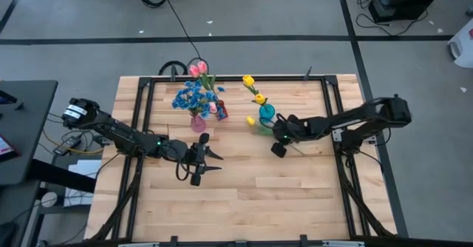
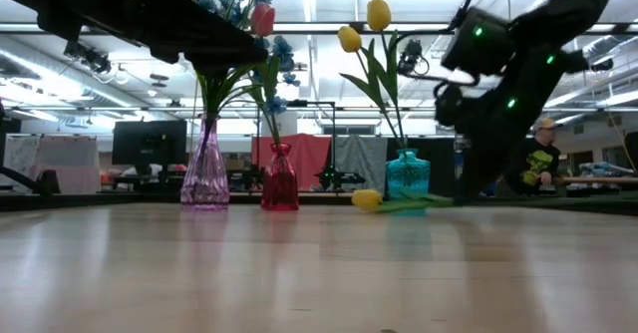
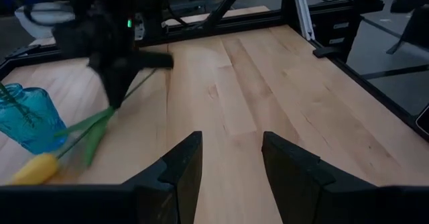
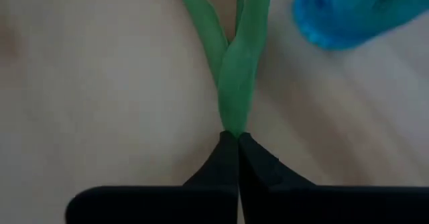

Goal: Sort flowers into vase by color
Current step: Put the yellow tulip into the blue vase

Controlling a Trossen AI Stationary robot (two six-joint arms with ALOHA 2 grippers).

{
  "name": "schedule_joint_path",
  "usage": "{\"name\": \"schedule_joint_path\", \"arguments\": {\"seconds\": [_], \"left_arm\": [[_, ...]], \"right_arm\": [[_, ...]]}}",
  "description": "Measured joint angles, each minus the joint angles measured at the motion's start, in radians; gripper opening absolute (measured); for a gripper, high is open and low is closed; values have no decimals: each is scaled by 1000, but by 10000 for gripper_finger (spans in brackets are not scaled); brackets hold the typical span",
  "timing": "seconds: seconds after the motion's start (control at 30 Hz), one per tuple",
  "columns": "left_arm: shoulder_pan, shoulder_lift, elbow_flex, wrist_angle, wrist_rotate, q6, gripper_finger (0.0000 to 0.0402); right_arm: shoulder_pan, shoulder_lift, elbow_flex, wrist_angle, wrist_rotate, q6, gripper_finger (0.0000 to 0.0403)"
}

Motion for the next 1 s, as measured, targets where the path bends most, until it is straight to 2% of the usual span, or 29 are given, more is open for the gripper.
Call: {"name": "schedule_joint_path", "arguments": {"seconds": [0.23,0.43,0.57,0.73,0.9,1.0], "left_arm": [[0,0,0,11,0,-3,163],[0,0,0,22,0,-2,163],[0,0,0,22,0,-2,163],[0,0,0,22,0,-2,163],[0,0,0,22,0,-2,163],[0,0,0,22,0,-1,163]], "right_arm": [[0,-178,0,-314,-250,108,2],[-1,-295,26,-610,-275,198,2],[-1,-356,79,-788,-158,265,3],[-12,-419,117,-810,98,322,3],[-39,-431,119,-726,370,259,3],[-41,-431,118,-560,481,149,3]]}}
